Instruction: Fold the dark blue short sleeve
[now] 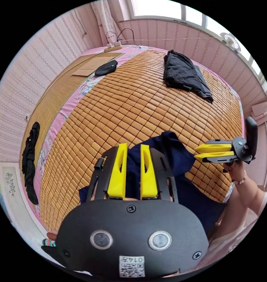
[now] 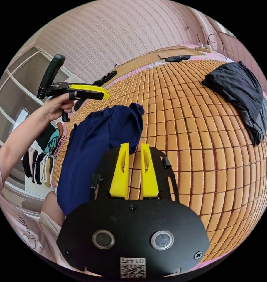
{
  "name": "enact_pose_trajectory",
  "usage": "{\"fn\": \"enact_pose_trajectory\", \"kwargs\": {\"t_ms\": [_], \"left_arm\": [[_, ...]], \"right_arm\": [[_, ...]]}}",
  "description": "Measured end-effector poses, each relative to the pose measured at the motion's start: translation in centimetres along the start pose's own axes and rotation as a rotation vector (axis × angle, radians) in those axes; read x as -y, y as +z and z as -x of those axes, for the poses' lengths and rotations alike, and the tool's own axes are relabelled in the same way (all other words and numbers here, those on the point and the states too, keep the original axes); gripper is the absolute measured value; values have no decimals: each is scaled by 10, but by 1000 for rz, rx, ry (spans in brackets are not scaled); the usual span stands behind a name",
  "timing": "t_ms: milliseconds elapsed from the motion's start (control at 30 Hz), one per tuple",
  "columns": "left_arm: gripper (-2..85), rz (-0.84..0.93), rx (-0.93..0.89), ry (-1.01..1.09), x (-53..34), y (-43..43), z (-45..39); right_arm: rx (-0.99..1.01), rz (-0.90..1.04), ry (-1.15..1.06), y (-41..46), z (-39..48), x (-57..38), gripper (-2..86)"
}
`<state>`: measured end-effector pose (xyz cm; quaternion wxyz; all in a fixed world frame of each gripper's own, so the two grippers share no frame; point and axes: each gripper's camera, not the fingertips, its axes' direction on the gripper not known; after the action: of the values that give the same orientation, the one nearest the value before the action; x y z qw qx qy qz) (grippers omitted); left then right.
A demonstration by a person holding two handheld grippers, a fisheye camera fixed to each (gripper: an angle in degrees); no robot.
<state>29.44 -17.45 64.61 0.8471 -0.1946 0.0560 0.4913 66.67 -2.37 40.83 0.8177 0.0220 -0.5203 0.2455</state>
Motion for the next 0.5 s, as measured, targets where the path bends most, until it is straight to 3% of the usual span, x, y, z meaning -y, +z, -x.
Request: {"fn": "enact_pose_trajectory", "kwargs": {"t_ms": [267,333,500], "left_arm": [[86,53,-257,-258,-29,58,71],[34,27,-385,-277,-25,68,80],[-6,-35,-313,-328,-19,63,99]], "right_arm": [[-87,5,-24,18,5,20,26],[-95,-3,-22,17,4,20,17],[-49,-15,20,15,-12,22,6]]}}
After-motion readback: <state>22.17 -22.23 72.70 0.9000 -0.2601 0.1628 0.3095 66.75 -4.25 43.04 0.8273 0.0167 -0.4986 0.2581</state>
